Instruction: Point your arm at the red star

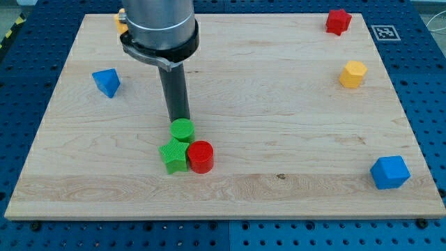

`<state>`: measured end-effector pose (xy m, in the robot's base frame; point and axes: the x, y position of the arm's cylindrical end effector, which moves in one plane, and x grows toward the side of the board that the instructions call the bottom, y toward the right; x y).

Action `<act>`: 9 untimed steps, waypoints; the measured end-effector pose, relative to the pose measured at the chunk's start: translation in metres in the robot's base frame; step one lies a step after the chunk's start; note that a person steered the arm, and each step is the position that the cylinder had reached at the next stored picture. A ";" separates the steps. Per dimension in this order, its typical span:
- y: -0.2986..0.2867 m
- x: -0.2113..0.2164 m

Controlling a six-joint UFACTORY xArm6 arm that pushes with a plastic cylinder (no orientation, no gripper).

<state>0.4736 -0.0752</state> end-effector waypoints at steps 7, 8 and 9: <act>0.076 -0.279; 0.094 -0.280; 0.113 -0.281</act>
<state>0.1925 0.0379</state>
